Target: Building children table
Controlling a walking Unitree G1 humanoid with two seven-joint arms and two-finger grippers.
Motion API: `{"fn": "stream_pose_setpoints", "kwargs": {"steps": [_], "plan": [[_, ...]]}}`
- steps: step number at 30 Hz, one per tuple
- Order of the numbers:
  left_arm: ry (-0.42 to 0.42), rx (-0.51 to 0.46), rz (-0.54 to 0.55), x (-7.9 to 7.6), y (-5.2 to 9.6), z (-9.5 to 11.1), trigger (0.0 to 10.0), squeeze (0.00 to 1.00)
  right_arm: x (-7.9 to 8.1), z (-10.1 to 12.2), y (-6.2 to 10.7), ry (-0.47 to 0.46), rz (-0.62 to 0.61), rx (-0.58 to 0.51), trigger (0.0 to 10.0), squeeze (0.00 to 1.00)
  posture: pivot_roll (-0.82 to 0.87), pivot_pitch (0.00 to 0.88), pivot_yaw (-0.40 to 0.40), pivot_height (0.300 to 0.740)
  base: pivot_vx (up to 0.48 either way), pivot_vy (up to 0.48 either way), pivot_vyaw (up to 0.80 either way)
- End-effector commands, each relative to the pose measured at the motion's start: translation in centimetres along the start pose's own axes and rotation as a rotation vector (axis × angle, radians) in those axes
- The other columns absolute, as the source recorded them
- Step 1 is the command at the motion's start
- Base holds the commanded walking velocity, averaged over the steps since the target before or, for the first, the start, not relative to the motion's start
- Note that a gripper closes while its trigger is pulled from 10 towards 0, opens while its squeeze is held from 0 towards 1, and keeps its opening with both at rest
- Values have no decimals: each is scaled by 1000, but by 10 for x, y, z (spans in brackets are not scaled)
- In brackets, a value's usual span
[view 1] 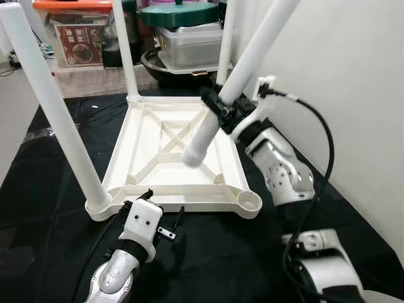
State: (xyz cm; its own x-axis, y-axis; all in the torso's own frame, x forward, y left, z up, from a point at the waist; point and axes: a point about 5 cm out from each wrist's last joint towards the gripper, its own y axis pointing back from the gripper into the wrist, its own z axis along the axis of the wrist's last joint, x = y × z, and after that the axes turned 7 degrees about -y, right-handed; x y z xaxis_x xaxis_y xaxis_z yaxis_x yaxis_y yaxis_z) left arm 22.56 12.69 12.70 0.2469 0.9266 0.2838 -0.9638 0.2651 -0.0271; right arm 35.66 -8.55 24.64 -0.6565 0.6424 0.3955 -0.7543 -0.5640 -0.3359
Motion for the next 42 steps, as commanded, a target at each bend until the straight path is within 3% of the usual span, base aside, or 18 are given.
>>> {"fn": "stream_pose_setpoints", "kwargs": {"steps": [1,7,12,21,27,35,42], "plan": [[-11,28,4,0,2,-3,10000,0,6,0,1,-12,11,0,10000,0,99,0,-71,740,0,0,0],[32,3,2,-2,2,0,10000,0,8,-4,5,-31,-4,5,10000,0,93,0,-66,740,0,0,0],[27,2,11,-3,-1,1,10000,0,8,0,4,-16,2,3,10000,0,92,0,-64,740,0,-384,0],[33,20,57,2,3,0,10000,0,10,0,7,35,43,51,10000,0,105,0,-79,740,0,0,0],[31,28,41,-2,2,-2,10000,0,14,-4,10,41,51,69,10000,0,100,0,-75,740,0,0,0],[26,46,47,3,1,-5,10000,0,16,-8,8,26,44,73,10000,0,100,0,-74,740,0,-480,0],[54,34,61,2,-1,-4,10000,0,17,-6,10,23,54,78,10000,0,96,0,-72,740,0,0,0]]}}
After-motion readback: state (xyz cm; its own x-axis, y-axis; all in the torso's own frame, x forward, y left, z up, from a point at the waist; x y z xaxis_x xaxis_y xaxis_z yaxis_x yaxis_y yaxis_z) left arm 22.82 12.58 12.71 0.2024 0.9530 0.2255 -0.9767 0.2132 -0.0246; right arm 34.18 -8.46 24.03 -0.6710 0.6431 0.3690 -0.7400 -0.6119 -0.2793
